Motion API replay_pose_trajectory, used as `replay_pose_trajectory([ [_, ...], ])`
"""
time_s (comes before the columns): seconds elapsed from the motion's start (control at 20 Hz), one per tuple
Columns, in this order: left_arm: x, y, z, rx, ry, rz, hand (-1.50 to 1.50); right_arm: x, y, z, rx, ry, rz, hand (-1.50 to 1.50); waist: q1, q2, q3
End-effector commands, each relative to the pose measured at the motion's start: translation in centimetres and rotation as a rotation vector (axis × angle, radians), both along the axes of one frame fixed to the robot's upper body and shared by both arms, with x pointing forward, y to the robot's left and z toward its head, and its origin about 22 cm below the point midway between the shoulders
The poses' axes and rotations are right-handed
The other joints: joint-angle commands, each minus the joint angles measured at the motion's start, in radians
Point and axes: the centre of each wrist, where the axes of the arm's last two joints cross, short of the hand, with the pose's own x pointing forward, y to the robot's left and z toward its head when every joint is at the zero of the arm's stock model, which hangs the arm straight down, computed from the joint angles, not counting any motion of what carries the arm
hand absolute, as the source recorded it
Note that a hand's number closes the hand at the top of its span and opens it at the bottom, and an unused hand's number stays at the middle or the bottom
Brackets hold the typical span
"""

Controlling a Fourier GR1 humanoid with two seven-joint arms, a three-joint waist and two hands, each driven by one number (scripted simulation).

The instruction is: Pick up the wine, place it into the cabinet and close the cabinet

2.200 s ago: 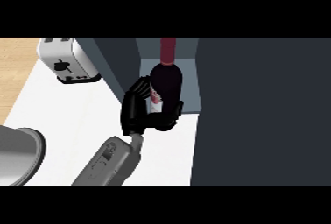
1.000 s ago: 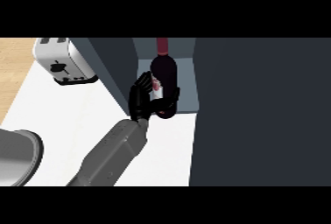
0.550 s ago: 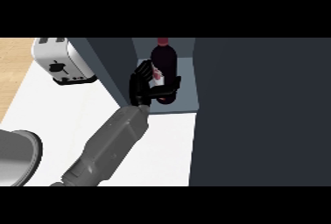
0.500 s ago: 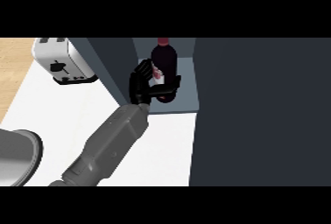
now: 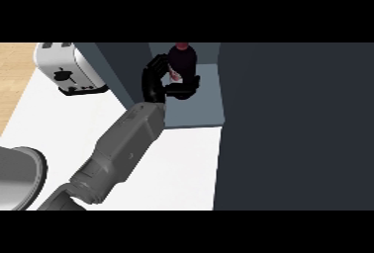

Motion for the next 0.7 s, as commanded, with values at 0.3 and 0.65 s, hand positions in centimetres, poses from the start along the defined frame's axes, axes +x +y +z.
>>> replay_pose_trajectory([
  [0.3, 2.6, 2.8, 2.5, 0.259, -0.032, 0.131, -1.50, -3.0, -0.4, 1.9, 0.085, -0.035, 0.057, -1.50, -0.010, -0.008, 0.002],
  [0.65, 2.8, 2.2, 2.7, 0.295, 0.015, 0.147, -1.50, -2.1, -0.4, 2.3, 0.053, -0.038, 0.067, -1.50, -0.004, -0.002, 0.001],
])
